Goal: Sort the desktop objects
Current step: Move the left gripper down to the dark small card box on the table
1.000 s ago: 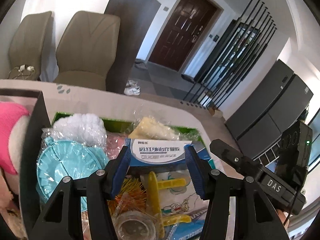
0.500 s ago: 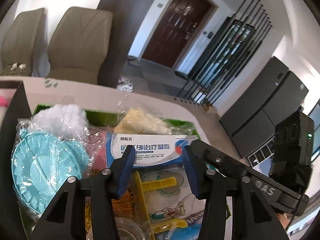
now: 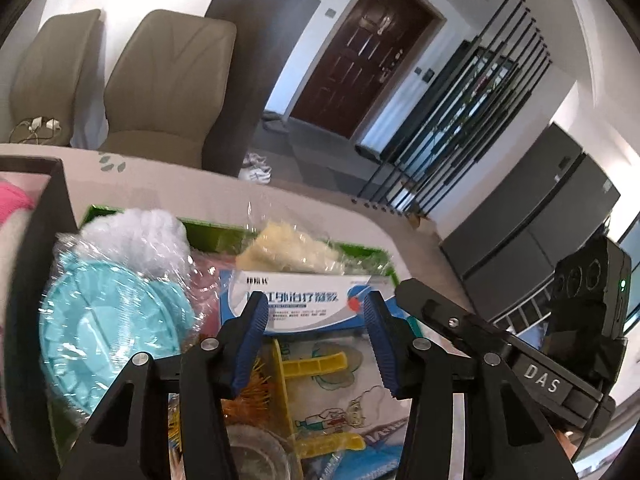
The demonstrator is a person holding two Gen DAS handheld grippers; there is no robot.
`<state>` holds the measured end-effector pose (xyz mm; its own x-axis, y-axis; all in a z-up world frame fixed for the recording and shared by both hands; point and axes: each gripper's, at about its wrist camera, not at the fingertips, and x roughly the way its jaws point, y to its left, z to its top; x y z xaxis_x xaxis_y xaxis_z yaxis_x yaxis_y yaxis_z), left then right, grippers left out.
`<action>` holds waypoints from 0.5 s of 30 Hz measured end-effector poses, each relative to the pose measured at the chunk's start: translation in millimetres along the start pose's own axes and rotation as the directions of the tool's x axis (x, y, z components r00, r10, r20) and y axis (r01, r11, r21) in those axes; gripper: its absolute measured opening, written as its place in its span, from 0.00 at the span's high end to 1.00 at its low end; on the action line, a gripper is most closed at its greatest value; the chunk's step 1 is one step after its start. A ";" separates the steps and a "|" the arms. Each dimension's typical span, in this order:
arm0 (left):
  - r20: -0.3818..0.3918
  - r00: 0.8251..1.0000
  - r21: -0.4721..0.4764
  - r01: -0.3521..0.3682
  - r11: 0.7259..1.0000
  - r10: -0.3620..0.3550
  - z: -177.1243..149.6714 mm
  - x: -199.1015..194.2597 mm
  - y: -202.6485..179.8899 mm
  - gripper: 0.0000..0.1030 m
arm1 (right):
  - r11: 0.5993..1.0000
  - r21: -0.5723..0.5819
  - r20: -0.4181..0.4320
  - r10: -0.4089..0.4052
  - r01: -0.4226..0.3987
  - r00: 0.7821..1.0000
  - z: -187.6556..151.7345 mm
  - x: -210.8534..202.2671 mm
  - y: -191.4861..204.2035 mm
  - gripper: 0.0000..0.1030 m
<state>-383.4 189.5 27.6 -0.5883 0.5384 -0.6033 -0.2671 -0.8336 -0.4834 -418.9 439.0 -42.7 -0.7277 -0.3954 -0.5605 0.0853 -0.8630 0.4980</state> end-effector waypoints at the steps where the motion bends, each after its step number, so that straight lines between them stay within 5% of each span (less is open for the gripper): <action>1: 0.006 1.000 -0.002 0.005 1.000 -0.005 0.6 -3.3 -0.6 0.52 | 1.000 -0.001 0.012 0.010 -0.010 1.000 1.0 -4.2 1.8 0.61; 15: 0.095 0.995 0.056 0.015 0.998 -0.020 7.8 -62.9 -9.0 0.46 | 0.995 -0.092 0.092 0.041 -0.032 0.995 0.4 -51.1 42.2 0.44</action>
<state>-350.0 162.1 74.8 -0.6529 0.5409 -0.5302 -0.3184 -0.8311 -0.4559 -378.4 422.9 7.2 -0.7831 -0.3998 -0.4764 0.1711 -0.8749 0.4530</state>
